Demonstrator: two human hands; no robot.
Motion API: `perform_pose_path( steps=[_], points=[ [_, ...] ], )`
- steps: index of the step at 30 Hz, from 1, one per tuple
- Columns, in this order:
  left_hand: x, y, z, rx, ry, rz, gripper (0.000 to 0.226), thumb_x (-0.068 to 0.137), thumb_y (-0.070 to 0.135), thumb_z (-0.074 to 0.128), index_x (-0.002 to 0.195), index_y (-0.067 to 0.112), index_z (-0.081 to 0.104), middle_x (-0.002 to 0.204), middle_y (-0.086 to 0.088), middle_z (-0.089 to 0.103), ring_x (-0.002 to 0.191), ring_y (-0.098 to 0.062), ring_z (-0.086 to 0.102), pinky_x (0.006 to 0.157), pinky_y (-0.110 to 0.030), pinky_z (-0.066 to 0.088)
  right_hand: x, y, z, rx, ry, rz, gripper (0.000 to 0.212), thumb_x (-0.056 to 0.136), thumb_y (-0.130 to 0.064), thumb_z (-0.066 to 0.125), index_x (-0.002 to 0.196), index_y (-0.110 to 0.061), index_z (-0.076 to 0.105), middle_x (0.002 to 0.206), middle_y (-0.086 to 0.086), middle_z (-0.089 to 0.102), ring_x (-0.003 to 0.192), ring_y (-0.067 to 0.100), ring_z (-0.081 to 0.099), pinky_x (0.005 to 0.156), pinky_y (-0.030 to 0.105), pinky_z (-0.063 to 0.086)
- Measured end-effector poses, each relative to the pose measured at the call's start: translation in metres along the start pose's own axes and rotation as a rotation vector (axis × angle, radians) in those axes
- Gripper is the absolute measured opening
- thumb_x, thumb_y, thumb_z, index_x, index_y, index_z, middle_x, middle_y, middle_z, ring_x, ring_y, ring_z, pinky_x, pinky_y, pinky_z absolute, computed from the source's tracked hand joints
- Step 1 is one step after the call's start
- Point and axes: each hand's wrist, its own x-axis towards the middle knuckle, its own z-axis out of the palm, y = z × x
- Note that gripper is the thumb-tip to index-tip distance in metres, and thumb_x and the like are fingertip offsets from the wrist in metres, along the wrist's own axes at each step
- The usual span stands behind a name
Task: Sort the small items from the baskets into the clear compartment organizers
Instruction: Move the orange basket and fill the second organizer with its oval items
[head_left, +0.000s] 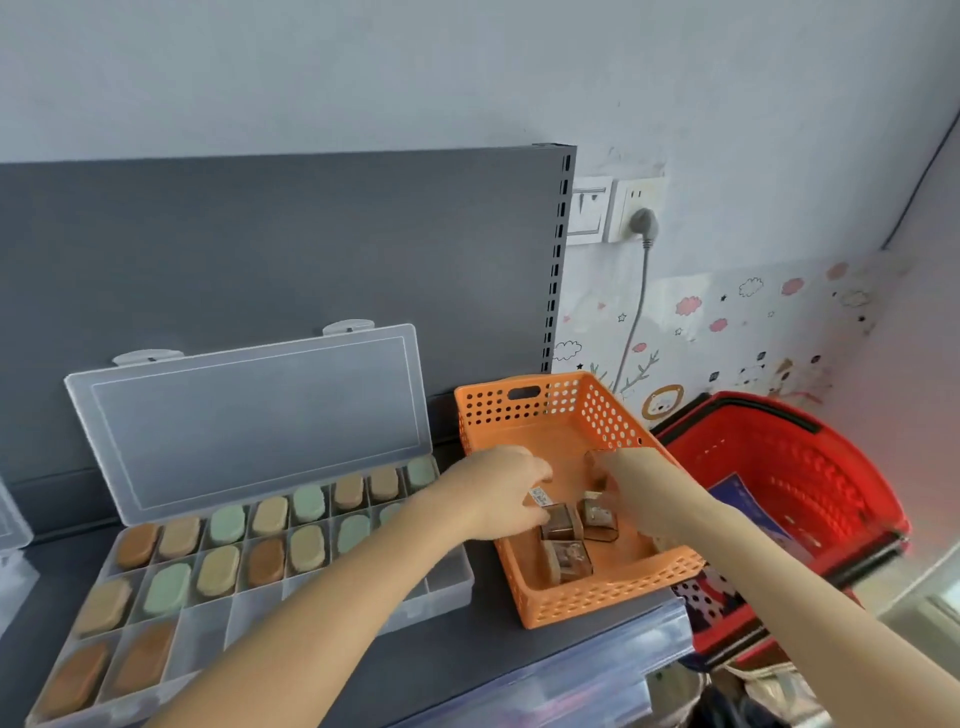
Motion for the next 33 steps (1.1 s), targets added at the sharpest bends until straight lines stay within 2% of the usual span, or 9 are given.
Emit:
perform_pose_path(
  steps=[3, 7, 12, 16, 20, 23, 28, 30, 33],
  points=[
    [0.027, 0.009, 0.01, 0.159, -0.132, -0.021, 0.036, 0.09, 0.032, 0.06, 0.119, 0.009, 0.059, 0.108, -0.007, 0.062, 0.093, -0.025, 0.06, 0.077, -0.038, 0.053, 0.005, 0.003, 0.008, -0.056, -0.098, -0.017, 0.021, 0.094, -0.018, 0.053, 0.114, -0.015, 0.057, 0.105, 0.002, 0.064, 0.086, 0.018, 0.061, 0.073, 0.024, 0.05],
    [0.049, 0.01, 0.018, 0.219, -0.254, -0.059, 0.03, 0.087, 0.02, 0.065, 0.114, 0.007, 0.06, 0.1, -0.009, 0.062, 0.081, -0.025, 0.06, 0.061, -0.032, 0.049, 0.011, 0.006, 0.013, -0.026, -0.119, -0.015, 0.017, 0.092, -0.017, 0.054, 0.107, -0.012, 0.059, 0.108, 0.006, 0.062, 0.092, 0.022, 0.061, 0.075, 0.028, 0.05],
    [0.066, 0.007, 0.027, 0.123, -0.34, -0.069, 0.043, 0.082, 0.02, 0.072, 0.121, 0.009, 0.057, 0.11, -0.01, 0.063, 0.093, -0.026, 0.062, 0.078, -0.038, 0.057, 0.015, 0.007, 0.019, -0.013, -0.14, -0.016, 0.031, 0.087, -0.022, 0.064, 0.115, -0.011, 0.057, 0.12, 0.007, 0.051, 0.099, 0.023, 0.059, 0.083, 0.03, 0.052],
    [0.07, 0.009, 0.028, 0.014, -0.341, -0.089, 0.051, 0.081, 0.017, 0.072, 0.128, 0.011, 0.052, 0.112, -0.008, 0.06, 0.092, -0.023, 0.059, 0.077, -0.033, 0.054, 0.014, 0.006, 0.012, -0.016, -0.148, -0.059, 0.043, 0.083, -0.026, 0.07, 0.119, -0.011, 0.053, 0.123, 0.006, 0.049, 0.106, 0.021, 0.054, 0.087, 0.029, 0.047],
    [0.068, 0.01, 0.027, -0.021, -0.278, -0.091, 0.061, 0.08, 0.013, 0.073, 0.135, 0.012, 0.048, 0.123, -0.008, 0.058, 0.101, -0.024, 0.059, 0.082, -0.035, 0.055, 0.01, 0.006, 0.01, 0.058, -0.138, -0.063, 0.054, 0.079, -0.022, 0.074, 0.123, -0.011, 0.045, 0.117, 0.004, 0.057, 0.099, 0.02, 0.057, 0.075, 0.025, 0.047],
    [0.061, 0.006, 0.018, -0.082, -0.159, -0.058, 0.068, 0.078, 0.011, 0.072, 0.14, 0.019, 0.045, 0.13, -0.004, 0.053, 0.109, -0.023, 0.055, 0.087, -0.039, 0.054, 0.013, 0.009, 0.009, 0.108, -0.11, -0.035, 0.049, 0.078, -0.025, 0.073, 0.119, -0.015, 0.048, 0.118, 0.003, 0.051, 0.092, 0.014, 0.051, 0.073, 0.022, 0.044],
    [0.04, -0.008, -0.003, -0.16, 0.083, -0.046, 0.055, 0.077, 0.02, 0.073, 0.128, 0.025, 0.055, 0.116, 0.002, 0.055, 0.104, -0.017, 0.052, 0.086, -0.036, 0.05, 0.018, 0.002, -0.008, 0.244, 0.028, -0.032, 0.038, 0.073, -0.027, 0.074, 0.103, -0.018, 0.052, 0.095, -0.003, 0.053, 0.082, 0.013, 0.051, 0.055, 0.018, 0.033],
    [0.024, -0.015, -0.012, -0.247, 0.164, -0.073, 0.05, 0.075, 0.019, 0.073, 0.122, 0.024, 0.056, 0.113, 0.004, 0.057, 0.102, -0.014, 0.053, 0.086, -0.036, 0.052, 0.017, -0.01, -0.019, 0.317, 0.09, -0.054, 0.04, 0.075, -0.027, 0.074, 0.104, -0.019, 0.048, 0.086, -0.007, 0.053, 0.072, 0.006, 0.049, 0.053, 0.017, 0.032],
    [-0.003, -0.027, -0.025, -0.356, 0.299, -0.12, 0.048, 0.074, 0.018, 0.074, 0.118, 0.021, 0.054, 0.112, 0.006, 0.057, 0.099, -0.012, 0.055, 0.086, -0.031, 0.052, 0.014, -0.037, -0.032, 0.441, 0.167, -0.096, 0.048, 0.077, -0.03, 0.075, 0.114, -0.02, 0.047, 0.087, -0.006, 0.059, 0.067, 0.005, 0.055, 0.051, 0.017, 0.04]
  ],
)
